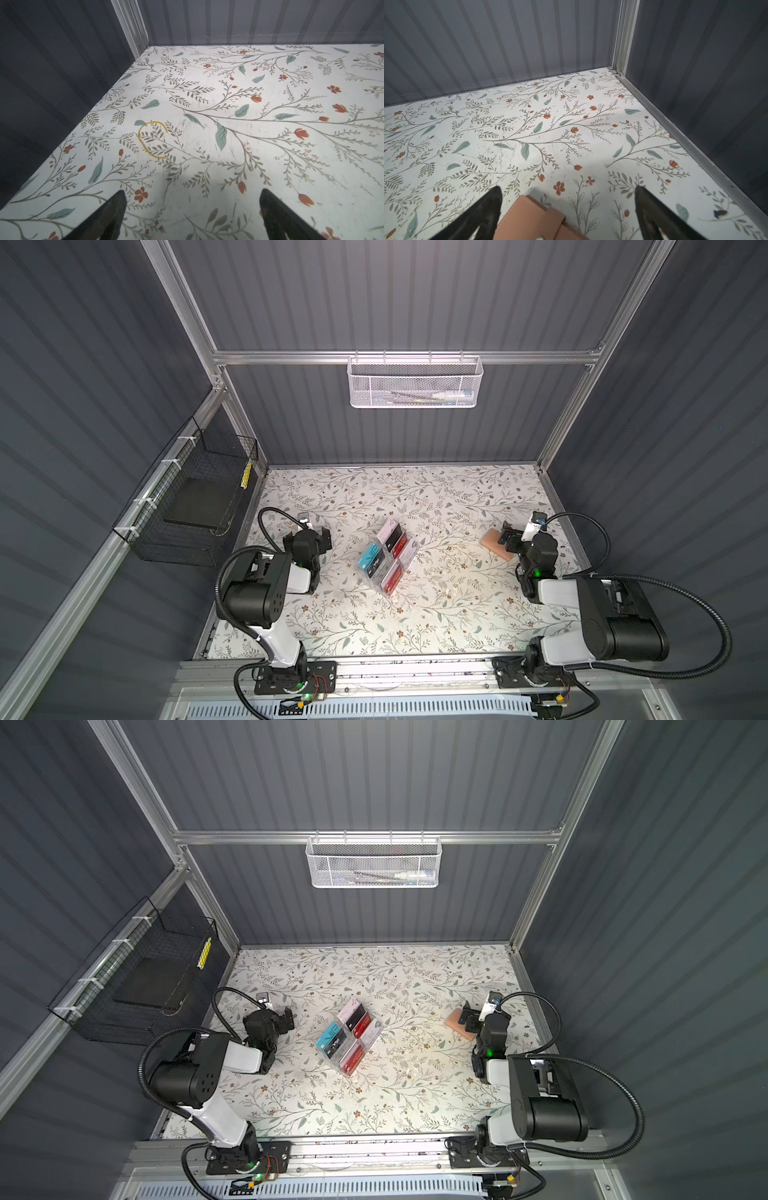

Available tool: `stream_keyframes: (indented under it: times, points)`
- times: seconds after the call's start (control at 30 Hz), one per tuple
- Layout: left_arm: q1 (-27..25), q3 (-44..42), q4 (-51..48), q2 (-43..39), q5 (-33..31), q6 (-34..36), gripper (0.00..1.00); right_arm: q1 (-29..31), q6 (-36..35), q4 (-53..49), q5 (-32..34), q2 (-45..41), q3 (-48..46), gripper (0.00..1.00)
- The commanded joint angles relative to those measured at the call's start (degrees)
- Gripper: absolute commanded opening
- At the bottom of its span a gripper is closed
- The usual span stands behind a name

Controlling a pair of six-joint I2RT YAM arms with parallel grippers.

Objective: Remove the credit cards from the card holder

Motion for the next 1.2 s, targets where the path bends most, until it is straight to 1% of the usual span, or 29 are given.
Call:
stream_keyframes:
  times: [0.0, 0.63, 0.73, 0.83, 0.93, 1.0, 1.03, 1.07, 1.1, 1.17]
  points:
    - [0.3, 0.1, 1.5, 0.3, 0.2, 1.0, 1.0, 0.3, -0.7, 0.5, -0.2, 0.3, 0.8, 0.99]
    - [0.3, 0.1, 1.4, 0.3, 0.4, 1.0, 1.0, 0.3, -0.8, 0.5, -0.2, 0.2, 0.8, 0.99]
    - [0.3, 0.1, 1.5, 0.3, 0.5, 1.2, 1.0, 0.7, -0.9, 1.0, 0.9, 0.2, 0.5, 0.99]
    - [0.3, 0.1, 1.4, 0.3, 0.4, 1.2, 1.0, 1.1, -0.1, 2.2, 4.5, -0.4, -0.2, 0.99]
    - [0.3, 0.1, 1.4, 0.3, 0.5, 1.3, 1.0, 1.2, 0.5, -2.8, 6.9, -4.7, 0.5, 0.99]
    - [0.3, 0.1, 1.3, 0.3, 0.6, 1.1, 1.0, 1.4, 1.3, -9.6, 9.8, -8.7, 2.0, 0.99]
    - [0.2, 0.0, 1.5, -0.4, -2.3, 0.6, 1.0, 1.4, 2.3, -13.5, 11.0, -10.8, 2.9, 0.99]
    - [0.1, 0.0, -1.6, -2.5, -3.0, -0.5, 1.0, 1.4, 3.3, -16.9, 12.0, -12.7, 3.8, 0.99]
    - [0.0, 0.3, -2.6, -4.1, -5.5, -0.6, 1.0, 1.4, 4.4, -19.5, 12.9, -14.0, 4.6, 0.99]
    - [-0.2, 3.0, -13.2, -9.3, -10.9, -3.6, 1.0, 1.4, 7.1, -24.7, 13.2, -16.9, 6.1, 0.99]
